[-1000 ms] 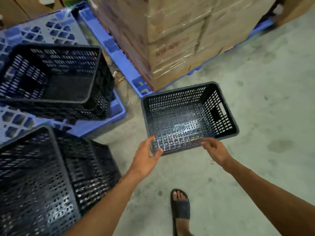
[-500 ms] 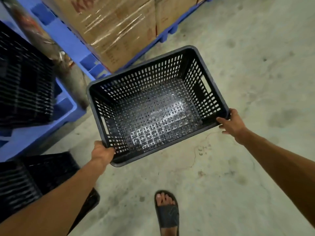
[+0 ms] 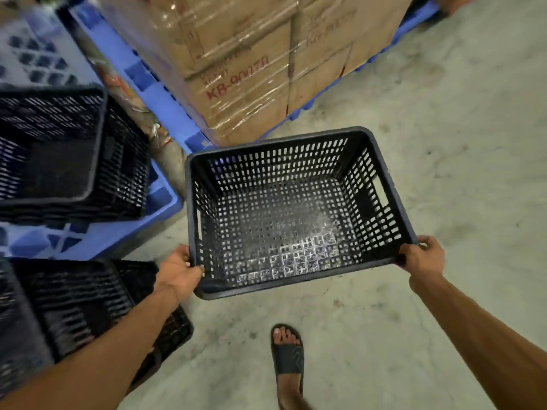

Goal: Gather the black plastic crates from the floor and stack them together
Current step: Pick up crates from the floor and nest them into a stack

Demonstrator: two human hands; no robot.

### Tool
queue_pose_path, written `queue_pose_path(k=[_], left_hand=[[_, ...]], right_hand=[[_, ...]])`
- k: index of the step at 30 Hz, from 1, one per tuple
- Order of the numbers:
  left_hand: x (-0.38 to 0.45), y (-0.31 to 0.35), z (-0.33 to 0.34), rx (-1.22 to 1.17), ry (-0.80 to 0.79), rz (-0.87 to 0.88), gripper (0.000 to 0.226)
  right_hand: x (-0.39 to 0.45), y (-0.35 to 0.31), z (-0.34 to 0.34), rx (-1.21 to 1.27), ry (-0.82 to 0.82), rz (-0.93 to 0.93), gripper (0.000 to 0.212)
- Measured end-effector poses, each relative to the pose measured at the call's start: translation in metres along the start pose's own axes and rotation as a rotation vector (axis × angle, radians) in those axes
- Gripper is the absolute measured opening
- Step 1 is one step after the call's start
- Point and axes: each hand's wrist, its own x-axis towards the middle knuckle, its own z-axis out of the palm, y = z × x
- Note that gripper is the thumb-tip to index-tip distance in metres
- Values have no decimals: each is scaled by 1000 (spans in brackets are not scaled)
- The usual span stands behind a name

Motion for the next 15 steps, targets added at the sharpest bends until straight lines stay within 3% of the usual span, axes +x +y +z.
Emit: queue_pose_path(k=[2,7,9,15], left_hand=[[-33,8,-32,20,23,70,18],[-108,20,-105,5,252,223,24],[-144,10,-139,-28,314,254,24],[-224,-61,-243,-114,397,306,26]], right_hand=[[-35,-20,-25,31,9,-52,27],[-119,-62,-71,101,70,-141,25],[-162,-74,-86,158,51,-167,19],[-294,-97,-109,265,-21,-288,26]])
